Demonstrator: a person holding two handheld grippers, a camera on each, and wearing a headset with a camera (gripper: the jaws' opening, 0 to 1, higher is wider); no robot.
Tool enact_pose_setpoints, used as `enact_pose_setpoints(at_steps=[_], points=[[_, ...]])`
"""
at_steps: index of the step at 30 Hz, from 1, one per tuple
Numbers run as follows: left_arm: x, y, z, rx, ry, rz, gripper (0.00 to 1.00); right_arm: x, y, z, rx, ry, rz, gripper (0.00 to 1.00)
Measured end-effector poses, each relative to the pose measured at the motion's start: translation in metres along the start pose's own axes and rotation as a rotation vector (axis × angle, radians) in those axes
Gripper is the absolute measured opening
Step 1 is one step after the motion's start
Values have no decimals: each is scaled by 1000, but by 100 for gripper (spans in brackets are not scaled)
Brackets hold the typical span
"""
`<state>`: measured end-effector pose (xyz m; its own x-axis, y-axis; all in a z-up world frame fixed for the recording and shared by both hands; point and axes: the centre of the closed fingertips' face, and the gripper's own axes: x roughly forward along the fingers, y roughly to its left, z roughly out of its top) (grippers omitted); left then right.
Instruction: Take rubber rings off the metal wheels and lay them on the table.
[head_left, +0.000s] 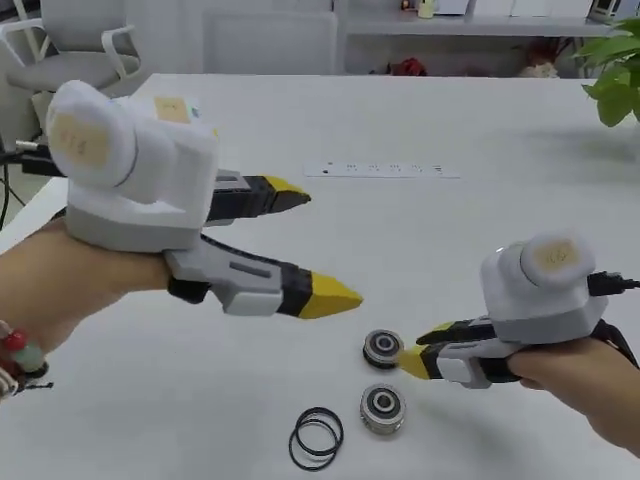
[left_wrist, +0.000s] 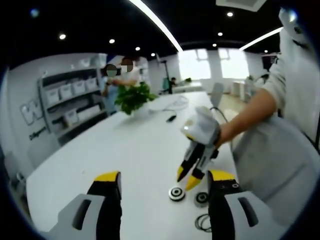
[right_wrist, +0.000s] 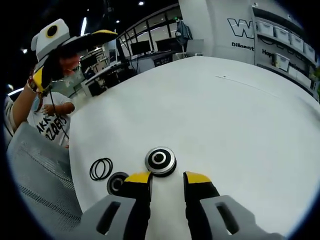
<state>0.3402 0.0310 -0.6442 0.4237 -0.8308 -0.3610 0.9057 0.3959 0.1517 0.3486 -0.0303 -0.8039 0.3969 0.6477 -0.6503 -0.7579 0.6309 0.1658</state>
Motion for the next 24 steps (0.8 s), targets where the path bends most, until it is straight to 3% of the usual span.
enact_pose_setpoints(at_steps=[7, 11, 13, 16, 19, 21, 24], points=[[26, 8, 12, 26, -3, -9, 68, 4, 4, 1, -31, -19, 11, 25], [42, 7, 12, 33, 0, -34, 65, 5, 4, 0, -38, -22, 16, 25], [50, 4, 4, 35, 3, -45, 63, 5, 5, 0, -40, -25, 19, 25], [59, 0, -22, 24, 39, -49, 56, 6, 5, 1, -45, -30, 21, 25], [69, -9, -41, -38, 16, -51, 49, 6, 5, 1, -44, -37, 20, 24], [74, -15, -56, -20, 49, -62, 43, 7, 4, 0, -37, -37, 23, 24], [81, -18, -68, -3, 75, -54, 35, 8, 4, 0, -40, -40, 22, 23]])
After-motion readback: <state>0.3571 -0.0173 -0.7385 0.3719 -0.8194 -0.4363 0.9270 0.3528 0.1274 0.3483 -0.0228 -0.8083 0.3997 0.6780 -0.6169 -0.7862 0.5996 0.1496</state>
